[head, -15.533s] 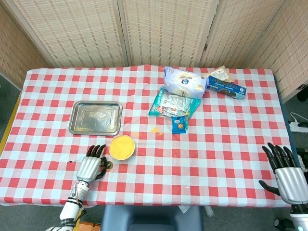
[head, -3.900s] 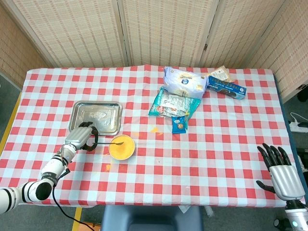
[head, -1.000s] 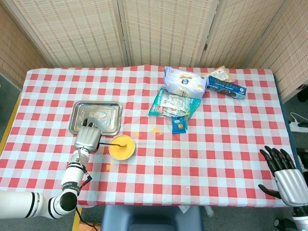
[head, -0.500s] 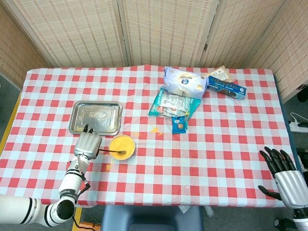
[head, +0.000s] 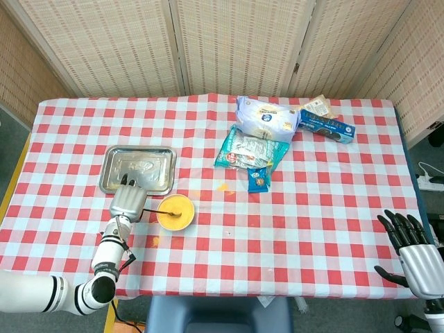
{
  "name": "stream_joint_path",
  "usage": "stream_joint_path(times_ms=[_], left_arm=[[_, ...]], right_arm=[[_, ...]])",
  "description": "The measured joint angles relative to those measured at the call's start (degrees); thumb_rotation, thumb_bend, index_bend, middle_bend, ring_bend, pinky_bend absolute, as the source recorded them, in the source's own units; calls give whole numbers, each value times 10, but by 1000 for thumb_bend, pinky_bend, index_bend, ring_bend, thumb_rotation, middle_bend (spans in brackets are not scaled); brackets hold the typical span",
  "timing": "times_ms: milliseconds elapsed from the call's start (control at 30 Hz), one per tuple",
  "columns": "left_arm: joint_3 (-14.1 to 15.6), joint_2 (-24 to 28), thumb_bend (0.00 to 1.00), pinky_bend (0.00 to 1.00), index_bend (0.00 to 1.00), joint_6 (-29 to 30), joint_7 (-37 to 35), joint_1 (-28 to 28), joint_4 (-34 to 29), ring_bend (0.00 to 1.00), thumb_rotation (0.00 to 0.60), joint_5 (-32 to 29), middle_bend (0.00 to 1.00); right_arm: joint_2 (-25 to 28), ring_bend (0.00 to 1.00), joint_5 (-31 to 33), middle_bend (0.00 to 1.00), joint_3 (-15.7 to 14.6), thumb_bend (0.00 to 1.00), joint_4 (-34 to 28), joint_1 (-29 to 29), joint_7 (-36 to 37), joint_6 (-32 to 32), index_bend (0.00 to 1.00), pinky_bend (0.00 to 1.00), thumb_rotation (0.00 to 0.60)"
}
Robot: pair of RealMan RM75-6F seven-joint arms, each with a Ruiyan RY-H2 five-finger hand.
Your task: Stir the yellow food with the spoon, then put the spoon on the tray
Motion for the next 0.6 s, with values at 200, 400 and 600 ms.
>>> stream_joint_path(times_ms=[200, 400, 600], left_arm=[[-7, -4, 485, 15, 880, -2, -2, -3, 15, 153, 600, -6, 395], [-13, 8, 486, 16, 880, 3, -16, 1, 4, 154, 600, 7, 397], [-15, 22, 486, 17, 880, 6, -23, 4, -14, 154, 600, 12, 398]], right_arm=[[1, 0, 1, 0, 1, 0, 0, -1, 1, 1, 0, 0, 600], [0, 0, 0, 0, 0, 0, -1, -1, 0, 0, 0, 0, 600], [1, 0, -2, 0, 0, 0, -1, -3, 0, 4, 0, 0, 600]])
